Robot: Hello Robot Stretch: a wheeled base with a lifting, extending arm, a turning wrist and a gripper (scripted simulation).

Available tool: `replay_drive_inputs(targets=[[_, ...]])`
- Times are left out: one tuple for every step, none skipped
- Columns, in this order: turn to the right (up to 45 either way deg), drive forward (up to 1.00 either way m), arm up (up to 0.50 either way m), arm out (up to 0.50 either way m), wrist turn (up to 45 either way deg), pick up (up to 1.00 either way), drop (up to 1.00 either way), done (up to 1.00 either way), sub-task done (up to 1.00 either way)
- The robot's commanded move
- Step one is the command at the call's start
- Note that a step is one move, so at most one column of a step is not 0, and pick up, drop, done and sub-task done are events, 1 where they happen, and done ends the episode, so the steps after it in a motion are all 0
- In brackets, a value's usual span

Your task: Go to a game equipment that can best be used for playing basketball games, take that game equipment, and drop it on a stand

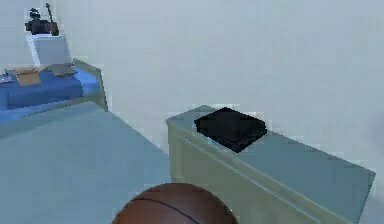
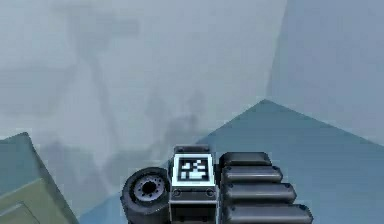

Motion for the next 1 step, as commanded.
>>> replay_drive_inputs(targets=[[39.0,0.00,0.00,0.00,0.0,0.00,0.00,0.00,0.00]])
